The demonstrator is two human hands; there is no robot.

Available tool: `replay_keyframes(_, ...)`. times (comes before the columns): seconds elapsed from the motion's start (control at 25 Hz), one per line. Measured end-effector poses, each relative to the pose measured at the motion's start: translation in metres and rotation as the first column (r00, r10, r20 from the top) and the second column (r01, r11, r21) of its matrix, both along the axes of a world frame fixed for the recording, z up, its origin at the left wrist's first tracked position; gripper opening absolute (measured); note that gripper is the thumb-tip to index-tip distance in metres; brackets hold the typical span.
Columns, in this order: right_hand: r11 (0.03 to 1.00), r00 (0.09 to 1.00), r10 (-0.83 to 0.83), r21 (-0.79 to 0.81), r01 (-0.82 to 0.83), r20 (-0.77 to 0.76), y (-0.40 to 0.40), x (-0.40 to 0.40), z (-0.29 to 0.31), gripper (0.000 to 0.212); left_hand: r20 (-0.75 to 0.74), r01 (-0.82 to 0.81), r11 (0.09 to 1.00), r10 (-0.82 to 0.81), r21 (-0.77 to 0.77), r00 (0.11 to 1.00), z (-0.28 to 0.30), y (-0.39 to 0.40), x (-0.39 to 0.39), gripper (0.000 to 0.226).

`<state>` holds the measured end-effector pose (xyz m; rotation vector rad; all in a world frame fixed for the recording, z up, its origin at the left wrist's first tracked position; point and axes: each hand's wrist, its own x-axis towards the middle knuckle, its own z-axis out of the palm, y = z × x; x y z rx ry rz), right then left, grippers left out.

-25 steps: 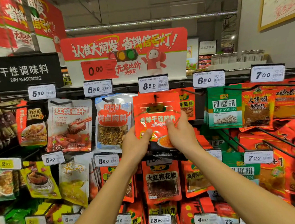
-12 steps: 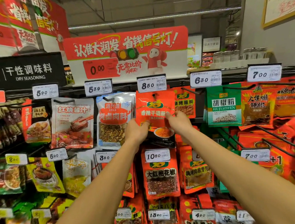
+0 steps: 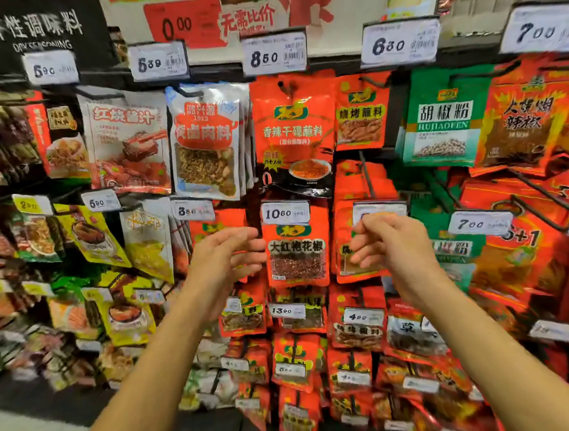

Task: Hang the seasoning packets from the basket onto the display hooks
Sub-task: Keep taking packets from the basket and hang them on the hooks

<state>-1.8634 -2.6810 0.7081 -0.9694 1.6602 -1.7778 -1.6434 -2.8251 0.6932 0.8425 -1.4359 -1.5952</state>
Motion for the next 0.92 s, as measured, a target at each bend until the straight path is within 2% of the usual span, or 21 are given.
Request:
replay_keyframes(0.12, 0.987, 0.993, 0.033, 0.155, -0.051, 0.117, 0.02, 0.0, -0.082, 0.029, 0.11, -0.059, 0.984, 0.041, 0.17, 0.993, -0.073, 0.033, 0.008, 0.019)
replay_keyframes(0.28, 0.918, 0.969, -0.03, 0.39, -0.07, 0.244, 0.046, 0.004, -0.205, 0.028, 0.26, -0.16, 0.899, 0.054, 0.407, 0.964, -0.176, 0.075, 0.021, 0.022)
replay_keyframes(0.44, 0.783, 0.946, -0.095, 0.61, -0.122, 0.311, 0.074, 0.02, -0.338, 0.023, 0.449, -0.292, 0.763, 0.002, 0.577, 0.894, -0.293, 0.108, 0.036, 0.018)
replay_keyframes(0.56, 0.668, 0.934, -0.16, 0.732, -0.136, 0.319, 0.098, 0.039, -0.435, 0.024, 0.514, -0.347, 0.659, -0.07, 0.668, 0.855, -0.38, 0.13, 0.041, 0.014)
replay_keyframes(0.68, 0.524, 0.948, -0.197, 0.844, -0.114, 0.25, 0.127, 0.061, -0.548, 0.016, 0.588, -0.442, 0.528, -0.139, 0.725, 0.797, -0.487, 0.152, 0.051, 0.022)
replay_keyframes(0.76, 0.403, 0.974, -0.134, 0.908, -0.115, 0.183, 0.143, 0.073, -0.623, 0.018, 0.569, -0.444, 0.445, -0.2, 0.778, 0.797, -0.559, 0.162, 0.058, 0.02)
replay_keyframes(0.84, 0.277, 0.994, 0.006, 0.955, -0.11, 0.113, 0.148, 0.083, -0.695, 0.027, 0.576, -0.458, 0.407, -0.24, 0.79, 0.781, -0.624, 0.168, 0.064, 0.014)
replay_keyframes(0.92, 0.234, 0.982, 0.188, 0.969, -0.082, 0.038, 0.143, 0.089, -0.753, 0.03, 0.579, -0.462, 0.395, -0.259, 0.794, 0.773, -0.674, 0.171, 0.066, 0.014)
